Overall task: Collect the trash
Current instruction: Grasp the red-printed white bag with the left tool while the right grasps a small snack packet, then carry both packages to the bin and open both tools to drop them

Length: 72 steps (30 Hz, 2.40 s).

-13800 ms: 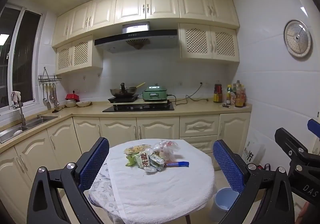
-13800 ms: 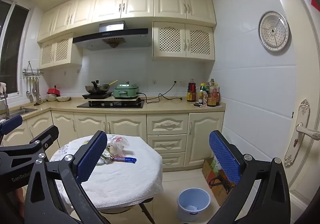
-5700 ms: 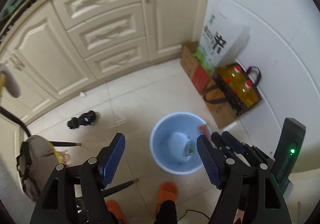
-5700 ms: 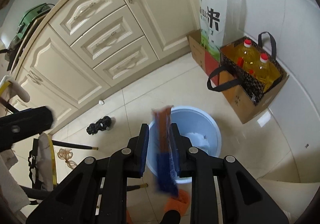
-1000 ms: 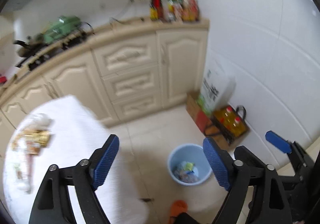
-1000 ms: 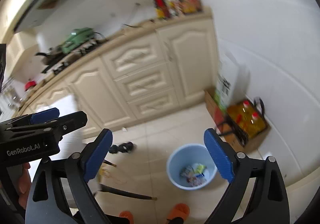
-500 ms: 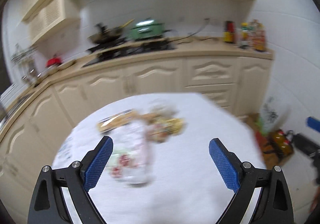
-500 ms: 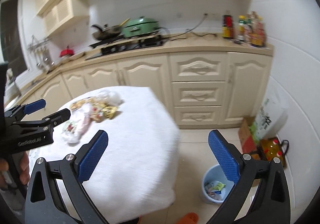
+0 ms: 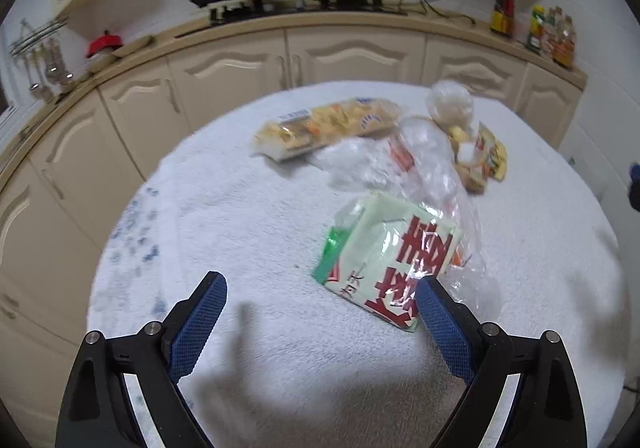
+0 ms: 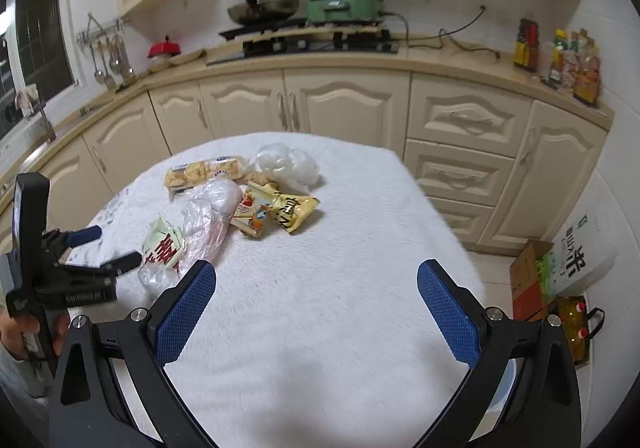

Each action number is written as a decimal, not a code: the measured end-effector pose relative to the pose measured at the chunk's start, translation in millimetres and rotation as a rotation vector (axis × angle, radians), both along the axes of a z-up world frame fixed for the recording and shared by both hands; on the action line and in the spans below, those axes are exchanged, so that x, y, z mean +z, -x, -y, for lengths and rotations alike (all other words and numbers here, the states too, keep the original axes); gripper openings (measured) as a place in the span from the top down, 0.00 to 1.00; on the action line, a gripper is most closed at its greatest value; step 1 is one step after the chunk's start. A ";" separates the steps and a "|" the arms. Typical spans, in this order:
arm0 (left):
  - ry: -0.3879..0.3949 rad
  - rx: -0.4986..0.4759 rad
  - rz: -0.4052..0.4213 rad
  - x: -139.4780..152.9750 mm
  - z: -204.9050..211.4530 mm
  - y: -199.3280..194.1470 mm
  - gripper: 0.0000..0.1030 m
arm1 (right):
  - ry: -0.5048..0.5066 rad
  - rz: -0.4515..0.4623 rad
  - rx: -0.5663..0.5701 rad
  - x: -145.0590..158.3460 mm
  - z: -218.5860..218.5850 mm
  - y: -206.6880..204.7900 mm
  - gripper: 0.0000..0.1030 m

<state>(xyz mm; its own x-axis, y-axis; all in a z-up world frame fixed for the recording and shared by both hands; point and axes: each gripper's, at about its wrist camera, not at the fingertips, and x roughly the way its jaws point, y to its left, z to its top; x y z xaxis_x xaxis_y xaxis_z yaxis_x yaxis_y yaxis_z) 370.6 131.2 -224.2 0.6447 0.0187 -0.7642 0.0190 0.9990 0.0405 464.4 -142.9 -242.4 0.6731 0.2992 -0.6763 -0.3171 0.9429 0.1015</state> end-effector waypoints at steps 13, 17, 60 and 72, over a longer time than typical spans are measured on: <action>0.051 -0.108 -0.066 -13.1 -15.8 -68.9 0.27 | 0.002 -0.075 0.045 -29.9 -49.6 -68.7 0.01; 0.038 -0.031 -0.038 -6.5 -34.5 -77.8 0.28 | -0.004 -0.102 0.064 -35.7 -64.0 -86.0 0.01; 0.078 -0.345 0.023 106.0 273.3 -22.8 0.30 | -0.292 -0.014 -0.238 -37.2 224.5 49.1 0.72; -0.011 -0.547 -0.142 40.5 457.7 -94.4 0.29 | -0.321 -0.122 -0.503 -115.6 364.3 57.1 0.72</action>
